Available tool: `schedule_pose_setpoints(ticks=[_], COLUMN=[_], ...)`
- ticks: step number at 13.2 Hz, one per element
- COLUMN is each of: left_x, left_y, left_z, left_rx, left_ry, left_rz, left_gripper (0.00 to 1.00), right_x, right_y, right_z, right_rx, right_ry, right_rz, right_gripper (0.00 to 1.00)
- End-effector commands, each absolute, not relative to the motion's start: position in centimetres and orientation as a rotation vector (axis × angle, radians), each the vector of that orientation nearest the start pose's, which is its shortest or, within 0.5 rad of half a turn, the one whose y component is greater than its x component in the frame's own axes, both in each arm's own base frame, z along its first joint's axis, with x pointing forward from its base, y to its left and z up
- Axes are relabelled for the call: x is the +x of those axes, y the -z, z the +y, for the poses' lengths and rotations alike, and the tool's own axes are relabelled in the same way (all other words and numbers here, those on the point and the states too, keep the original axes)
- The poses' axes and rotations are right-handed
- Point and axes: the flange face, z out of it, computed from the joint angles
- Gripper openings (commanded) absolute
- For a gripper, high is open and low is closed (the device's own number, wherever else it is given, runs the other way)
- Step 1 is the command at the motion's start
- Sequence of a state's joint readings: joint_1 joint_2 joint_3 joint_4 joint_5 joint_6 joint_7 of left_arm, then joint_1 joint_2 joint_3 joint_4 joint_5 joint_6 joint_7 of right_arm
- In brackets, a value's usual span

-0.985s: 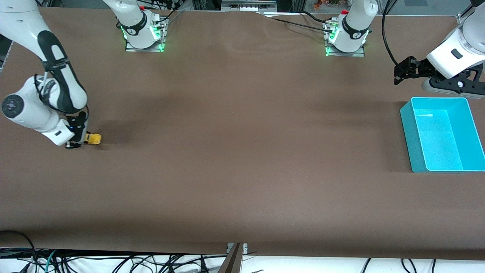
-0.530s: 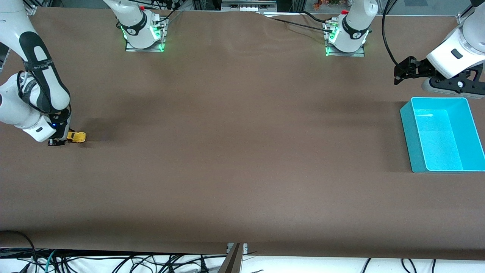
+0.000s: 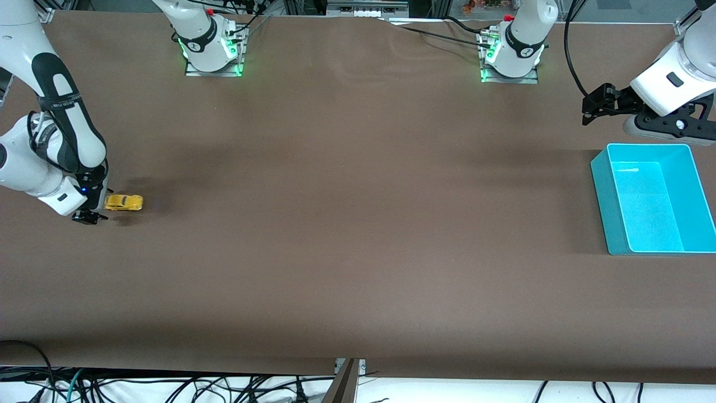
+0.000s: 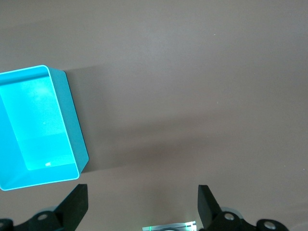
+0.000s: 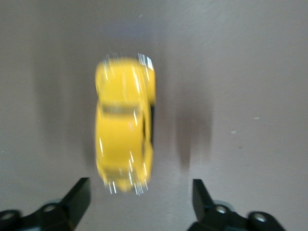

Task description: Wind and store yellow beetle car

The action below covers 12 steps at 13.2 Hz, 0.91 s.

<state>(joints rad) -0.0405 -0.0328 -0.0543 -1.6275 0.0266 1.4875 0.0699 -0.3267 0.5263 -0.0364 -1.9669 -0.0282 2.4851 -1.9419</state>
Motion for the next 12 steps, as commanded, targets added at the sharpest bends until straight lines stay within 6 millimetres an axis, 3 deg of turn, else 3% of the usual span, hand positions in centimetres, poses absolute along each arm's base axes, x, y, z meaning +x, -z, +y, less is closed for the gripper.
schedule_pose_setpoints(ticks=[1, 12], left_x=[53.0, 53.7], left_y=[-61.2, -60.2], left_z=[-4.8, -4.7], left_rx=[-3.101, -3.1], left_ry=[-0.165, -0.172], left_rz=[0.282, 0.309], left_gripper=[1.0, 1.0], right_x=[58.6, 58.9], right_y=[-21.2, -21.3], right_z=[-22.0, -21.4], right_rx=[2.175, 2.169], right_ry=[0.044, 0.035], right_rz=[2.273, 2.28], right_gripper=[1.0, 1.0])
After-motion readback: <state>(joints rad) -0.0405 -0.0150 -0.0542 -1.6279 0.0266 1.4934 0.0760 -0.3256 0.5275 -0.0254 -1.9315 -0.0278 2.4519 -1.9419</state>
